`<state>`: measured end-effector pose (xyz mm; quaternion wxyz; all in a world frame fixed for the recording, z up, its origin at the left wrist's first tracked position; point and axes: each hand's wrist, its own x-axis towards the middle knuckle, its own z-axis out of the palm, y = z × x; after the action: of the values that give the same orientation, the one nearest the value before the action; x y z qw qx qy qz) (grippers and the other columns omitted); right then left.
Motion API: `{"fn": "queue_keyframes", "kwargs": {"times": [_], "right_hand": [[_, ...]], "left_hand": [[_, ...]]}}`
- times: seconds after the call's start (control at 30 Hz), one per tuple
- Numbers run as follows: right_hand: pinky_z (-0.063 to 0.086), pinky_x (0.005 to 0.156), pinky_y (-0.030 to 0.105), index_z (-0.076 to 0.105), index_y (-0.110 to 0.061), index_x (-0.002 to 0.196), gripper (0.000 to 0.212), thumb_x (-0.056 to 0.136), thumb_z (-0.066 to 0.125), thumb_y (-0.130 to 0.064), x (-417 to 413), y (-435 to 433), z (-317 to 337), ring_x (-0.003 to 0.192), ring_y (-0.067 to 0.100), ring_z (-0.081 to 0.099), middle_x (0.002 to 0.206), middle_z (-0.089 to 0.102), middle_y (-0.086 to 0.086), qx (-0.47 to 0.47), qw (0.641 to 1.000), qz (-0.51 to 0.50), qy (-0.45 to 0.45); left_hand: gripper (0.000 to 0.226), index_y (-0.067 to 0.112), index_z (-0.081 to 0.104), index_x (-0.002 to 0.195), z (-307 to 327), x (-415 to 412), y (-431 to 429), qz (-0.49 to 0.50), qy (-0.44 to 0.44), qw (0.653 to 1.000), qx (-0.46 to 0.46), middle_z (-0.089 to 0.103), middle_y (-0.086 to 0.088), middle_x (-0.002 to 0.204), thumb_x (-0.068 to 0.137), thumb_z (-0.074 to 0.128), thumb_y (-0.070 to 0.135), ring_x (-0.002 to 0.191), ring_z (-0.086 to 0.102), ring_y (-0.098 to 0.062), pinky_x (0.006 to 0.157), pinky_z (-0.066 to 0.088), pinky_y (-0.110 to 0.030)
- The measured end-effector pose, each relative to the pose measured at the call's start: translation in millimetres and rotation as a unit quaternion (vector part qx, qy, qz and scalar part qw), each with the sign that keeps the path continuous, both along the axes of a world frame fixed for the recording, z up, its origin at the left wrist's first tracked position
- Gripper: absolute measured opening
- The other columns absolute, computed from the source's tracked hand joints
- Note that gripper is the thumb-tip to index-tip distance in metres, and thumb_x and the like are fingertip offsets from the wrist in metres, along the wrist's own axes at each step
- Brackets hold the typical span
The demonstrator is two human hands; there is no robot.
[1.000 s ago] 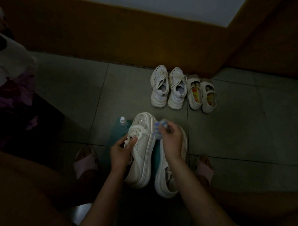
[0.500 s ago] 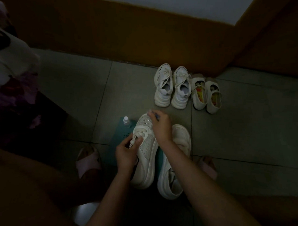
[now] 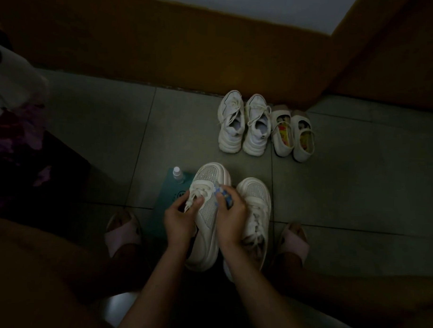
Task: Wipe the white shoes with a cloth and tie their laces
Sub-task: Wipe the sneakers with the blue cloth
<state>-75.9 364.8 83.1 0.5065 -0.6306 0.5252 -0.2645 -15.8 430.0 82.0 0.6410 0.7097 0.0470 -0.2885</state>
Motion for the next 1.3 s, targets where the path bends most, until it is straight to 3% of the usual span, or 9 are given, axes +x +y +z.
{"fn": "queue_keyframes", "kwargs": {"times": [0.1,0.17,0.27,0.43,0.53,0.7,0.8,0.97,1.3], "right_hand": [[0.046,0.079,0.008,0.064,-0.02,0.102,0.016,0.089,0.06,-0.012,-8,13,2,0.096,0.011,0.061,0.103,0.065,-0.001,0.005,1.0,-0.015,-0.02],[0.042,0.077,0.002,0.063,-0.019,0.106,0.018,0.089,0.06,-0.012,-13,25,1,0.1,0.011,0.06,0.108,0.064,0.001,0.034,0.999,-0.027,-0.017],[0.041,0.08,0.002,0.061,-0.025,0.104,0.021,0.088,0.062,-0.012,-23,43,-1,0.104,0.01,0.057,0.111,0.061,0.0,0.036,0.999,-0.03,-0.009],[0.045,0.087,0.014,0.058,-0.039,0.098,0.028,0.086,0.065,-0.016,-38,62,5,0.104,0.002,0.057,0.109,0.061,-0.006,0.038,0.999,-0.004,0.007],[0.043,0.085,0.012,0.053,-0.046,0.091,0.035,0.085,0.066,-0.014,-50,73,9,0.101,0.0,0.055,0.106,0.06,-0.008,0.044,0.999,0.015,0.025],[0.048,0.084,0.022,0.059,-0.039,0.084,0.031,0.079,0.071,-0.011,-72,93,12,0.093,0.003,0.057,0.095,0.061,-0.005,0.041,0.996,0.062,0.046],[0.047,0.078,0.013,0.062,-0.036,0.084,0.029,0.08,0.071,-0.009,-71,89,23,0.091,0.0,0.059,0.096,0.063,-0.002,0.086,0.995,0.041,0.002],[0.047,0.086,0.018,0.058,-0.039,0.09,0.028,0.083,0.068,-0.014,-46,62,24,0.098,0.002,0.058,0.102,0.06,-0.006,0.014,1.0,0.021,0.005],[0.042,0.081,0.009,0.056,-0.037,0.085,0.034,0.081,0.067,-0.005,-69,90,25,0.096,0.001,0.054,0.098,0.057,-0.008,0.003,0.994,0.096,0.061]], "left_hand": [[0.029,0.004,0.069,0.107,2,0,1,-0.004,-0.001,1.0,-0.001,0.072,-0.007,0.096,0.079,0.072,0.01,0.079,0.067,-0.004,0.075,0.052,-0.018],[0.031,0.003,0.068,0.109,2,0,1,0.001,0.015,1.0,-0.008,0.072,-0.008,0.098,0.079,0.071,0.009,0.086,0.068,-0.01,0.081,0.053,-0.025],[0.032,0.003,0.068,0.109,1,0,2,0.013,0.034,0.999,-0.014,0.072,-0.009,0.098,0.078,0.072,0.01,0.09,0.068,-0.018,0.086,0.053,-0.033],[0.031,0.002,0.068,0.109,3,-1,0,0.023,0.037,0.999,-0.018,0.071,-0.012,0.099,0.079,0.071,0.008,0.087,0.068,-0.016,0.081,0.054,-0.027],[0.034,0.0,0.066,0.111,4,-2,-1,0.029,0.039,0.999,-0.013,0.071,-0.012,0.1,0.078,0.072,0.008,0.092,0.068,-0.019,0.086,0.053,-0.029],[0.038,0.001,0.066,0.112,2,-1,-2,0.032,0.054,0.998,-0.01,0.071,-0.014,0.102,0.076,0.074,0.008,0.096,0.067,-0.022,0.09,0.053,-0.034],[0.043,0.003,0.065,0.114,-1,-2,-1,0.025,0.064,0.998,-0.013,0.071,-0.012,0.102,0.075,0.077,0.013,0.096,0.068,-0.021,0.09,0.054,-0.035],[0.041,0.002,0.064,0.115,-1,-3,-2,0.023,0.069,0.997,-0.017,0.07,-0.013,0.103,0.077,0.075,0.013,0.088,0.068,-0.018,0.073,0.056,-0.019],[0.042,0.006,0.065,0.114,-1,-1,0,0.032,0.09,0.995,-0.004,0.071,-0.01,0.103,0.075,0.076,0.016,0.093,0.068,-0.019,0.086,0.056,-0.036]]}}
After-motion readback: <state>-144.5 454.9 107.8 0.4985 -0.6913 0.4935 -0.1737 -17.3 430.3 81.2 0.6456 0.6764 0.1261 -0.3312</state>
